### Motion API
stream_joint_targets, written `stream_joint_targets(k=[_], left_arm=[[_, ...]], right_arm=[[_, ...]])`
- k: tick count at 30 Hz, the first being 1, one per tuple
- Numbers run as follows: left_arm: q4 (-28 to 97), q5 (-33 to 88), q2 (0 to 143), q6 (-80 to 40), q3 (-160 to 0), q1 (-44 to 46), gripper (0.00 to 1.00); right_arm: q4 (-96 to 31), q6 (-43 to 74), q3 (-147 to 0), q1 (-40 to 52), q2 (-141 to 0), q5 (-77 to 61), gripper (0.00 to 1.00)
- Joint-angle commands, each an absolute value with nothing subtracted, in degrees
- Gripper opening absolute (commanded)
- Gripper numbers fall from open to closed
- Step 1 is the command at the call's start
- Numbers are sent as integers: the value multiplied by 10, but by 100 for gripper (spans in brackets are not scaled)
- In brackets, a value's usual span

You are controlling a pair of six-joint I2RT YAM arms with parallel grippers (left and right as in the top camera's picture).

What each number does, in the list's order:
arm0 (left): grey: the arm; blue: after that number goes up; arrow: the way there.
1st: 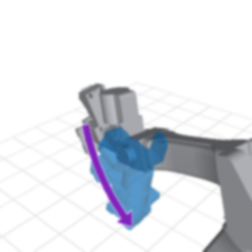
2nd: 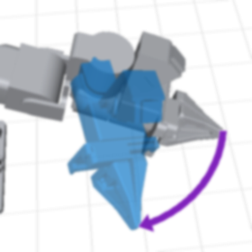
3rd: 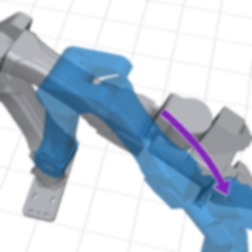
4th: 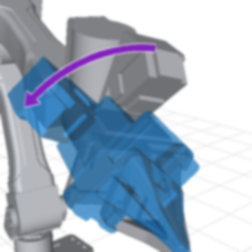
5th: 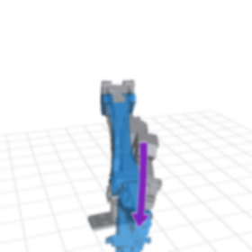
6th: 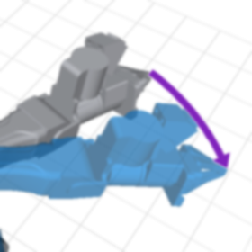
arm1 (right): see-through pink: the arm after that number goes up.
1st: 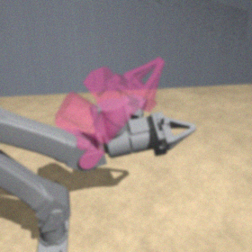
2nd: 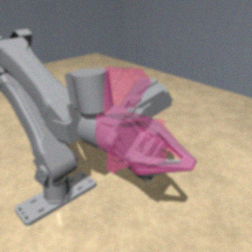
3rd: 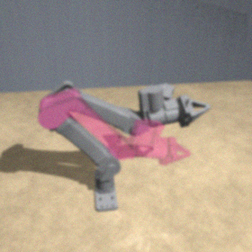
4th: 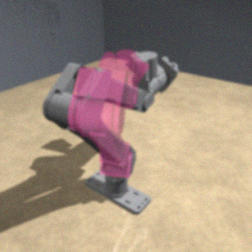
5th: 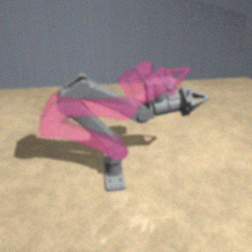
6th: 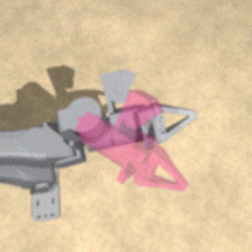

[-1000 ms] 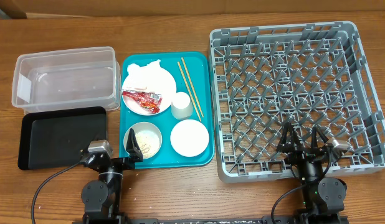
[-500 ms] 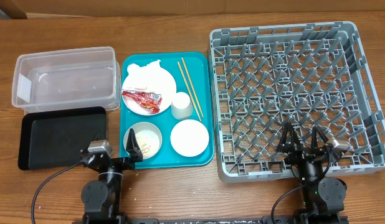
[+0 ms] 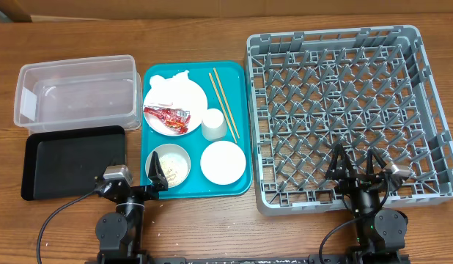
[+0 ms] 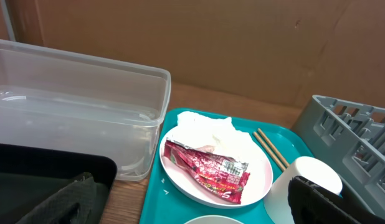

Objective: Sort waste into correct bins and load items into the dishwasher

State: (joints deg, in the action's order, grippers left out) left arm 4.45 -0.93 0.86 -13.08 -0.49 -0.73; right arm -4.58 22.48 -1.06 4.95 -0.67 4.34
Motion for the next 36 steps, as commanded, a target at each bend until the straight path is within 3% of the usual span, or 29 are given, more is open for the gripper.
stream_joint_targets(k=[1, 12, 21, 31, 36], left_arm=[[43, -15, 3, -118, -3, -7, 100], [38, -1, 3, -120, -3, -7, 100], [12, 142, 3, -117, -13, -7, 100], [120, 180, 36, -30, -166, -7, 100], [195, 181, 156, 8, -302, -7, 100]], right_arm=[[-44, 223, -5, 48, -2, 46, 100], [-37, 225, -5, 48, -2, 29, 100], [-29, 171, -38, 48, -2, -47, 100], [-160, 55, -216, 48, -37, -50, 100], [-218, 55, -307, 48, -113, -51, 100]])
